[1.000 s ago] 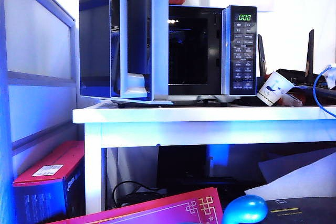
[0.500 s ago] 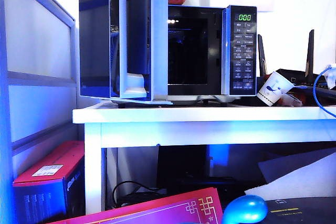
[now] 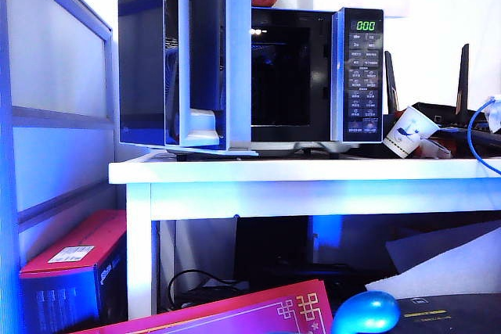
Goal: Open the microwave door, place the orange inside the microwave, then close the microwave door.
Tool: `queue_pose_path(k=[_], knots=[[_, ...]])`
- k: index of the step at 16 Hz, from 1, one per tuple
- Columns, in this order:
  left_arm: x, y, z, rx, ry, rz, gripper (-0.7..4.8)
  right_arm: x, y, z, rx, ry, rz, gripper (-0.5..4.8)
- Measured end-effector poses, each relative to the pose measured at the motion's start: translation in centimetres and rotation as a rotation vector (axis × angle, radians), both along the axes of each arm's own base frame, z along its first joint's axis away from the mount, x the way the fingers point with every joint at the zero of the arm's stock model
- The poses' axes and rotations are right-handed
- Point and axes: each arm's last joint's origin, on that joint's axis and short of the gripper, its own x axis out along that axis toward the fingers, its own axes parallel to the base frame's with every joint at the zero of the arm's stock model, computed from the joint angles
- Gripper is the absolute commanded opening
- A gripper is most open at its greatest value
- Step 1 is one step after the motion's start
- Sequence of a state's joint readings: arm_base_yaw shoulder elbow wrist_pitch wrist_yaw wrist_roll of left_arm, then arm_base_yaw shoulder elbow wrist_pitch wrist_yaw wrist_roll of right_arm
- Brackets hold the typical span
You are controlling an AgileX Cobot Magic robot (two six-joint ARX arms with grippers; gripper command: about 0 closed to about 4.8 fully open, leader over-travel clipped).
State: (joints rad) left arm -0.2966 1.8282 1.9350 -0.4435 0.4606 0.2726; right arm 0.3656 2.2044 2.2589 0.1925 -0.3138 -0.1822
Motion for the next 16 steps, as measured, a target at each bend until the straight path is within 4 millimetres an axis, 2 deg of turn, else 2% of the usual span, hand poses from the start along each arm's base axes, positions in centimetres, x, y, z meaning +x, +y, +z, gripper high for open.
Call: queue_pose_path(k=[4, 6, 7, 8, 9, 14, 16], knots=[[0.0, 0.0, 0.0, 0.002, 0.005, 0.0, -0.05, 1.1, 0.0, -1.6, -0.007, 0.03, -0.03, 4.79], [0.0, 0.0, 0.0, 0.002, 0.006, -0.001, -0.05, 1.2, 0.0, -1.7, -0.007, 0.032, -0.031, 4.74], [0.0, 0.0, 0.0, 0.002, 0.006, 0.0, -0.05, 1.2, 0.0, -1.8, -0.007, 0.032, -0.031, 3.99], [-0.1, 0.0, 0.0, 0.002, 0.007, 0.0, -0.05, 1.2, 0.0, -1.8, -0.007, 0.032, -0.031, 2.52], [0.0, 0.0, 0.0, 0.002, 0.007, 0.0, -0.05, 1.2, 0.0, -1.8, -0.009, 0.033, -0.031, 2.4], [0.0, 0.1, -0.1, 0.003, 0.008, 0.002, -0.05, 1.1, 0.0, -1.8, -0.015, 0.042, -0.018, 2.47], [0.0, 0.1, -0.1, 0.003, 0.008, 0.002, -0.05, 0.6, -0.2, -1.1, -0.024, 0.072, -0.033, 2.47]])
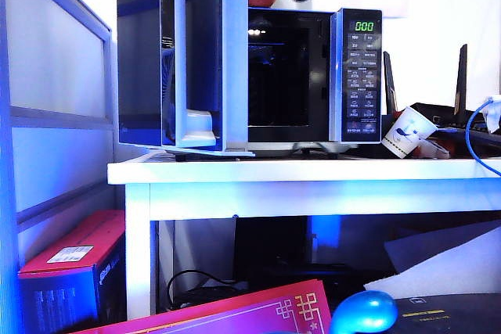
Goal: Open the microwave door, place the orange inside the microwave, then close the microwave door.
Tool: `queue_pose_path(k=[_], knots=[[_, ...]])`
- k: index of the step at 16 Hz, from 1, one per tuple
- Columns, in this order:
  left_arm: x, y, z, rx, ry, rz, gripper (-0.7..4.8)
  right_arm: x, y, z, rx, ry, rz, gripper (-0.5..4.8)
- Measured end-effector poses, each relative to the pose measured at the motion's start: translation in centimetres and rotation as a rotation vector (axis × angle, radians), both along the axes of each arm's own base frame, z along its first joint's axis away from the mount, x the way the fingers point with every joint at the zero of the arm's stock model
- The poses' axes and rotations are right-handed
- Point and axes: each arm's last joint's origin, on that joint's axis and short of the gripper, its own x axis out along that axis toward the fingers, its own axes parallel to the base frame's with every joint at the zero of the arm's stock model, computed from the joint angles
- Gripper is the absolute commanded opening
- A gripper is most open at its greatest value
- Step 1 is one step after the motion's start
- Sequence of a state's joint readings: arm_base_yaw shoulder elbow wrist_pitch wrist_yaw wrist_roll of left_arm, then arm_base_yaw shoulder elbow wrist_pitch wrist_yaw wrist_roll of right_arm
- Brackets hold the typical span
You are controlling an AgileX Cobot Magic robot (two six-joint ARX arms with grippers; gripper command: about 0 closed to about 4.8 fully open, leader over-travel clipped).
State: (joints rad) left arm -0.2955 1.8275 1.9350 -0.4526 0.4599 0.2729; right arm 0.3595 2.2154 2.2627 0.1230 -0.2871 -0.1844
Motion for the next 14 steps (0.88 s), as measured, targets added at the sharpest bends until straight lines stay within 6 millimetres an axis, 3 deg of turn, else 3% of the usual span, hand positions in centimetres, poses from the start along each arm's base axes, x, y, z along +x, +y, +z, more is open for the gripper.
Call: queue_pose_path(k=[6, 10, 13, 14], knots=[[0.0, 0.0, 0.0, 0.001, 0.003, 0.001, -0.05, -7.0, -2.9, 6.9, -0.094, 0.15, -0.031, 2.47], [0.0, 0.0, 0.0, 0.001, 0.005, -0.001, -0.05, -8.7, -3.6, 5.9, -0.281, 0.294, -0.022, 2.47], [0.0, 0.0, 0.0, 0.002, 0.005, -0.001, -0.05, -8.0, -3.3, 4.0, -0.332, 0.376, -0.012, 2.47], [0.0, 0.0, 0.0, 0.001, 0.004, -0.001, -0.06, -7.3, -3.0, 2.4, -0.346, 0.412, -0.008, 2.47]])
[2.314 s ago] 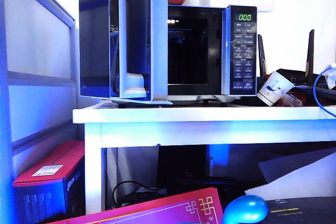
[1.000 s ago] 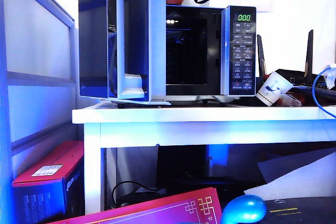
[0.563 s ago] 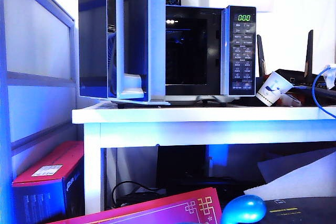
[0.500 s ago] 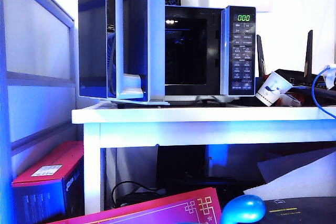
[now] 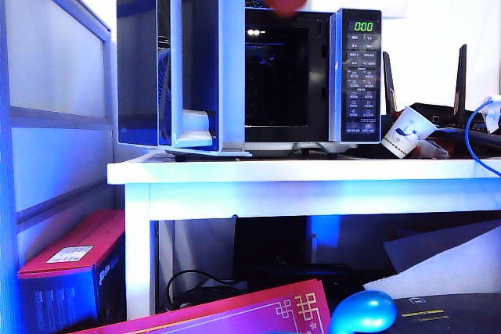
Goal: Open the microwave door, place the orange inside the microwave, then close the microwave door.
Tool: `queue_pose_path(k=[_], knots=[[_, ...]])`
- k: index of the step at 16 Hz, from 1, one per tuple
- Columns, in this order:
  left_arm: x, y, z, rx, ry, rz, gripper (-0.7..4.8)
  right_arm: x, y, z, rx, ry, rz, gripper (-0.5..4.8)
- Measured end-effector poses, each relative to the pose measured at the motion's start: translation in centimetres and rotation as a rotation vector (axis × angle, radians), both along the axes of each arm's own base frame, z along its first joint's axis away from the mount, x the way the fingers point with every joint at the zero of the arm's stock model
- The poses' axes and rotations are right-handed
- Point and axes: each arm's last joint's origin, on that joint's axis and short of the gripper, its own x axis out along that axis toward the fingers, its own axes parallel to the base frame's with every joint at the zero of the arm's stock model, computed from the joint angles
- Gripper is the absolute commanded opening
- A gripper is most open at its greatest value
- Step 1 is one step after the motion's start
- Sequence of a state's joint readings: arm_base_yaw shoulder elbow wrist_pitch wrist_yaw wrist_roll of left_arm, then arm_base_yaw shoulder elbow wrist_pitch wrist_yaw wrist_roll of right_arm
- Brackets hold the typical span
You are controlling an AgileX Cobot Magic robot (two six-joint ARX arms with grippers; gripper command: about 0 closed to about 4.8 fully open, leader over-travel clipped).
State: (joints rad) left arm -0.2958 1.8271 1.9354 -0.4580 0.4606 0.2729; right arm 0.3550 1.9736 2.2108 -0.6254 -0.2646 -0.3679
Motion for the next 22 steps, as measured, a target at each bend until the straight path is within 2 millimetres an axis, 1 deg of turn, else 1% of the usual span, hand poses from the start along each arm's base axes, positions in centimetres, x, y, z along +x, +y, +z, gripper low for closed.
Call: queue_pose_path(k=[1, 2, 4, 7, 9, 10, 15, 17, 18, 19, 20, 22], knots=[[0.0, 0.0, 0.0, 0.0, 0.0, 0.0, -0.05, 0.6, 0.2, -1.4, -0.008, 0.022, 0.0, 2.47], [0.0, 0.0, 0.0, 0.0, 0.0, 0.0, -0.05, 1.4, 0.5, -3.3, -0.015, 0.04, 0.0, 2.47], [0.0, 0.0, 0.0, 0.0, 0.0, 0.0, -0.05, 2.8, 1.0, -5.7, -0.003, 0.012, -0.001, 2.47], [0.0, 0.0, 0.0, 0.0, 0.0, 0.0, -0.05, 5.8, 2.1, -9.6, 0.033, -0.038, -0.008, 2.47], [0.0, 0.0, 0.0, 0.0, 0.0, -0.001, -0.05, 7.5, 2.7, -12.1, 0.043, -0.059, -0.009, 2.47], [0.0, 0.0, 0.0, 0.0, 0.0, 0.0, -0.05, 8.0, 2.9, -12.8, 0.049, -0.074, -0.01, 2.47], [0.0, 0.0, 0.0, 0.0, 0.0, -0.001, -0.05, 9.4, 3.5, -13.7, 0.105, -0.22, -0.006, 2.47], [0.0, 0.0, 0.0, 0.0, 0.0, -0.001, -0.05, 9.5, 3.7, -14.0, 0.106, -0.223, -0.003, 2.47], [0.0, 0.0, 0.0, 0.0, 0.0, 0.0, -0.05, 9.4, 3.7, -14.3, 0.101, -0.196, -0.002, 2.47], [0.0, 0.0, 0.0, 0.0, 0.0, -0.001, -0.05, 9.5, 3.8, -14.6, 0.121, -0.174, -0.001, 2.47], [0.0, 0.0, 0.0, 0.0, 0.0, -0.001, -0.05, 9.8, 4.0, -14.8, 0.156, -0.202, 0.003, 2.47], [0.0, 0.0, 0.0, 0.0, -0.001, -0.002, -0.05, 10.2, 4.2, -15.7, 0.181, -0.193, -0.001, 2.47]])
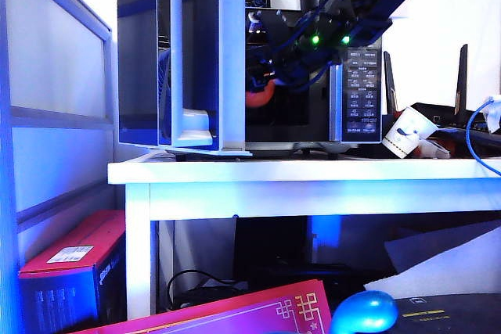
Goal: Open the microwave door, place the orange inside the microwave, then close the microwave door.
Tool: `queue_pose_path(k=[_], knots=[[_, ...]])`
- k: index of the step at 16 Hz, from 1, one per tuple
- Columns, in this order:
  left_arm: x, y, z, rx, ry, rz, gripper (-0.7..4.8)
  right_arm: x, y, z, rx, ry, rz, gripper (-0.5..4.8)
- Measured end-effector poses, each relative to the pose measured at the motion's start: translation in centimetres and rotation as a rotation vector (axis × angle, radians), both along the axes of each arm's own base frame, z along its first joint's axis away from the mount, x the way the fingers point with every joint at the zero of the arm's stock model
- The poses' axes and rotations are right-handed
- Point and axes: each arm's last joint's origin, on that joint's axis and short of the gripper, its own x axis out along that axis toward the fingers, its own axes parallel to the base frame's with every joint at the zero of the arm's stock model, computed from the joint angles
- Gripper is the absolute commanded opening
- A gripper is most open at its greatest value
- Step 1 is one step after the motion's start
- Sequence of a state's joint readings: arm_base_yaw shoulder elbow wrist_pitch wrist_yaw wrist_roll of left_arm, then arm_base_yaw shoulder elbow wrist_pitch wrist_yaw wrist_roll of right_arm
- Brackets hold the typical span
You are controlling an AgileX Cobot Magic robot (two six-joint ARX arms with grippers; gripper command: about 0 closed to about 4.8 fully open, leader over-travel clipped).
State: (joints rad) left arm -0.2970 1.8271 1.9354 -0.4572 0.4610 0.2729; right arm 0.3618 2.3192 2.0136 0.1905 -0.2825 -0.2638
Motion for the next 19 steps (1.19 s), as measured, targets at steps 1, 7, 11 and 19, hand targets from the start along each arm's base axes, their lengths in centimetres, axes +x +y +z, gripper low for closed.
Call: queue_pose_path(k=[1, 7, 11, 19], knots=[[0.0, 0.0, 0.0, 0.0, 0.0, 0.001, -0.05, 0.1, 0.1, -0.5, 0.005, 0.017, -0.002, 2.47], [0.0, 0.0, 0.0, 0.001, 0.002, 0.0, -0.05, 1.3, 0.9, -3.9, 0.016, -0.007, -0.015, 2.47], [-0.1, 0.0, 0.0, 0.001, 0.008, -0.004, -0.05, 1.5, 0.9, -4.2, 0.029, -0.037, -0.024, 2.47], [-0.2, 0.0, 0.0, 0.006, 0.022, -0.003, -0.05, 3.3, 1.6, -2.4, 0.06, -0.105, -0.027, 2.47]])
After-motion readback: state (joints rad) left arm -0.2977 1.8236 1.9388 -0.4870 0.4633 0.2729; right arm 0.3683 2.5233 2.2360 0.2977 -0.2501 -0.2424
